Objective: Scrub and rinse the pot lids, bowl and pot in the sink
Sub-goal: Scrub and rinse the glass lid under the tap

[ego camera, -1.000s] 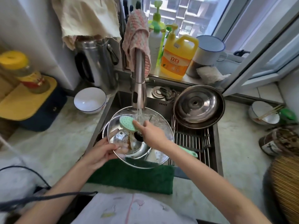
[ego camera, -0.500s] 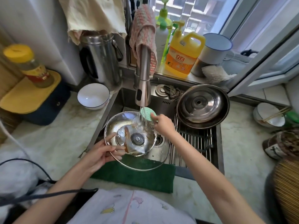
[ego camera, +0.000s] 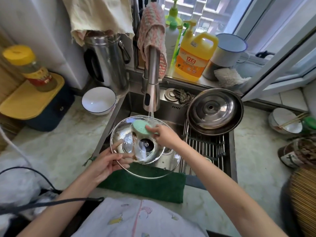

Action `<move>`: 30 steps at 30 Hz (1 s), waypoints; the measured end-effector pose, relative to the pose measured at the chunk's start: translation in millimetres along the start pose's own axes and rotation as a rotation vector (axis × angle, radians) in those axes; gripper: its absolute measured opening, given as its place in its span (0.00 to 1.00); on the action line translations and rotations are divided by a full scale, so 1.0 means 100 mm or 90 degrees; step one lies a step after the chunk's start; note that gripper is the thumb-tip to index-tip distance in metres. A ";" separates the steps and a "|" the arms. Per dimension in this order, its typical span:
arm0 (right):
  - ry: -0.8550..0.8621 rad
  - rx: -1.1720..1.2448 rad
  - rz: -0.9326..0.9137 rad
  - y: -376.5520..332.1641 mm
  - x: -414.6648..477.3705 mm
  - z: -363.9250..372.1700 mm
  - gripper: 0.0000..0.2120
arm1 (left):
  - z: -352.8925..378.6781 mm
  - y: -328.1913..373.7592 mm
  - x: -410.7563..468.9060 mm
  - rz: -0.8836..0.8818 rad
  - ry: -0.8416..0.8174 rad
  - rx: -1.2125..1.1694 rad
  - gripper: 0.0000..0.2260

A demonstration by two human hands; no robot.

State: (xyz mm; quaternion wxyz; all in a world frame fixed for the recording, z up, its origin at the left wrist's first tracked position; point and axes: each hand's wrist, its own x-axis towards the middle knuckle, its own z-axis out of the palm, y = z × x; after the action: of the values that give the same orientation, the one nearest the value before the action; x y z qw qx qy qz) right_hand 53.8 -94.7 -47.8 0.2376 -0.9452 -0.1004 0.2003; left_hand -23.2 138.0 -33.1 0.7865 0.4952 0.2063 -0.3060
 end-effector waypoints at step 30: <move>-0.079 0.002 -0.069 -0.05 -0.13 -0.29 0.21 | 0.13 -0.02 0.11 0.056 0.042 -0.024 0.20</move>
State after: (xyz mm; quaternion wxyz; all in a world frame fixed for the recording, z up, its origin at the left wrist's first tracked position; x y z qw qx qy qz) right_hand 53.8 -105.9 -17.7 0.2429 -0.9237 -0.1655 0.2458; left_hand -16.2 122.6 -35.5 0.8013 0.4987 0.2156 -0.2506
